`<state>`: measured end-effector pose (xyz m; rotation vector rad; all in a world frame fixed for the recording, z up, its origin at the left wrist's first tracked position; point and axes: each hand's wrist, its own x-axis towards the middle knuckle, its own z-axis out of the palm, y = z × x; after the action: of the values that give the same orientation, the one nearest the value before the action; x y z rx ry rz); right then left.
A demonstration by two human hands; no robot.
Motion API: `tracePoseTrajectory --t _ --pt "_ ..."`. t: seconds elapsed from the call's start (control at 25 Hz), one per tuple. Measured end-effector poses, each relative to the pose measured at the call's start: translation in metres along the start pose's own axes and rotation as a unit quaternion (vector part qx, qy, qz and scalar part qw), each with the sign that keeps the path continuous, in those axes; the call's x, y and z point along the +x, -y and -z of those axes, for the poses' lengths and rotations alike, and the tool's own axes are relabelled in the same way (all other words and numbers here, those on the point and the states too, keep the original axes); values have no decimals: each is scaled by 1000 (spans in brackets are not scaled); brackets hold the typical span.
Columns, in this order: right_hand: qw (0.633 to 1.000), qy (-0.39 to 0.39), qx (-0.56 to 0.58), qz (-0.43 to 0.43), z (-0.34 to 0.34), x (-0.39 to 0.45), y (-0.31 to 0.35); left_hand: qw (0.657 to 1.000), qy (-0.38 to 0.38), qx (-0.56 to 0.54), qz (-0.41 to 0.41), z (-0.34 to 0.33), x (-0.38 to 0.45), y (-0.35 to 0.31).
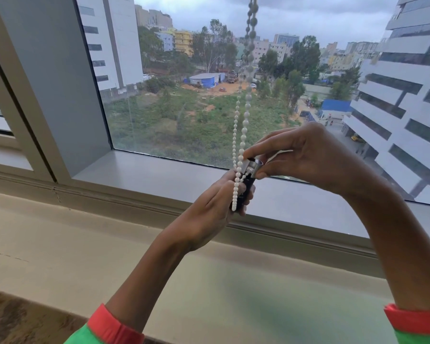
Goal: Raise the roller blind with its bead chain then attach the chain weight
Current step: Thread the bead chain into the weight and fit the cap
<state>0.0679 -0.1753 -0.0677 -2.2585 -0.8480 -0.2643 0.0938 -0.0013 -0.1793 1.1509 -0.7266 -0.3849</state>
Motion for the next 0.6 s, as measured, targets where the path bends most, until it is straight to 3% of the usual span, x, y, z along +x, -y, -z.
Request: tracePoseTrajectory --t 0.4,0.6 --pt "998 -9 -50 24 0 -1 3 1000 -15 12 9 -16 -6 -16" --pt "996 -66 -50 38 -12 -4 -2 998 -55 -39 5 -21 1 -23"
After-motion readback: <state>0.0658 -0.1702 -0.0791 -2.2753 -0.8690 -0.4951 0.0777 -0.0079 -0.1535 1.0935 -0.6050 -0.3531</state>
